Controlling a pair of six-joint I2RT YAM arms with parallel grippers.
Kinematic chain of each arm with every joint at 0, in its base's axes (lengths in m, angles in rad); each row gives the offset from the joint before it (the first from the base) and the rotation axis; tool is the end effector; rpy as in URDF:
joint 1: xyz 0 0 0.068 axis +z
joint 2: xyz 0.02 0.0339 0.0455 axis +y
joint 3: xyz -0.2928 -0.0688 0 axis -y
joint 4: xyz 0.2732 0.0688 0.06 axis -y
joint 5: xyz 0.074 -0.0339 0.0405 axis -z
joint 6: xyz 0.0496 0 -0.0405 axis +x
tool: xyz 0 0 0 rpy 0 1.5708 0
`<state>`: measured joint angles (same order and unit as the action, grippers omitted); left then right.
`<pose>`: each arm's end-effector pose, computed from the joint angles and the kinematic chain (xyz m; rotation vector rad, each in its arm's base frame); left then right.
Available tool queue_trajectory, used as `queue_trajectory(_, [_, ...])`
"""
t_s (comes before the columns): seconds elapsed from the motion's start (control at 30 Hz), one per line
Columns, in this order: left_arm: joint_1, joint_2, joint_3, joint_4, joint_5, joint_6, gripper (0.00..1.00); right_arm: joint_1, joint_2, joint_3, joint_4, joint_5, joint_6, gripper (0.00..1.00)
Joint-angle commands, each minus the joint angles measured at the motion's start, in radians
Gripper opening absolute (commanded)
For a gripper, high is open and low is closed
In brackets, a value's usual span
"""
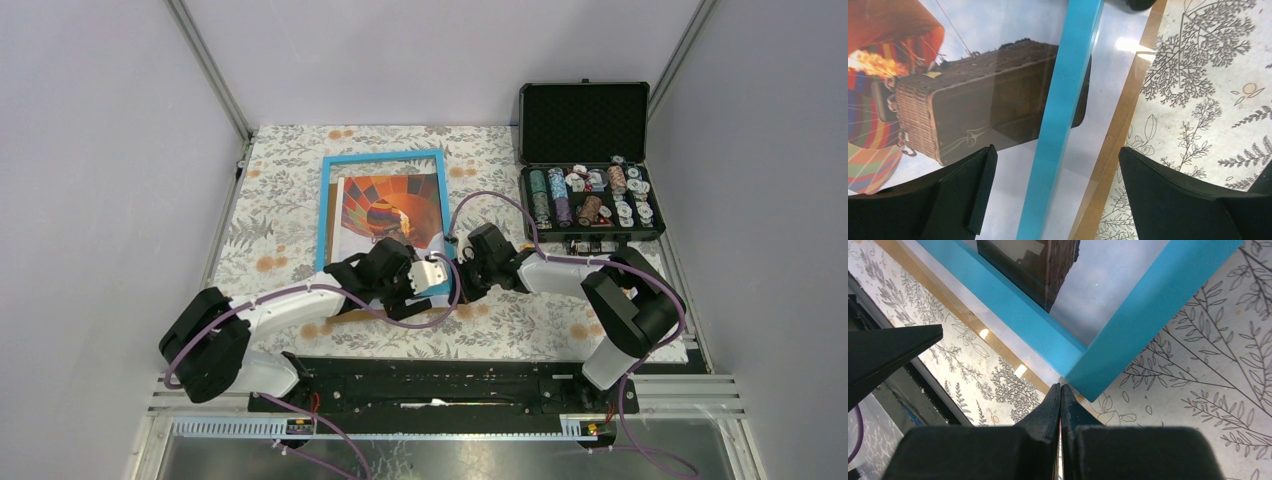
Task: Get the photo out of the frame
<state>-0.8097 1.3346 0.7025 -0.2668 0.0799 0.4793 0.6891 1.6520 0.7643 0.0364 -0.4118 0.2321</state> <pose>0.1931 -0.2085 0.1885 1.5183 1.9625 -0.2403 0.2509 0.2324 0.1415 -0.7664 2.4184 0.8960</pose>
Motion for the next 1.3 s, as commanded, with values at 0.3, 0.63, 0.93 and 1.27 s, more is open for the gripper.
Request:
queue_trajectory(0.3, [0.018, 0.07, 0.005, 0.062, -0.011, 0.04, 0.99, 0.003, -0.017, 0.002, -0.089, 0.124, -0.031, 0.0])
queue_trajectory(0.63, [0.018, 0.086, -0.013, 0.072, -0.037, 0.087, 0.99, -0.008, -0.009, -0.002, -0.088, 0.003, -0.015, 0.0])
queue_trajectory(0.93, [0.024, 0.06, -0.041, 0.045, -0.004, 0.136, 0.99, -0.035, 0.025, 0.009, -0.086, -0.025, -0.001, 0.0])
queue_trajectory(1.27, [0.027, 0.04, -0.045, 0.008, 0.048, 0.147, 0.99, -0.035, 0.049, 0.028, -0.098, -0.02, 0.004, 0.0])
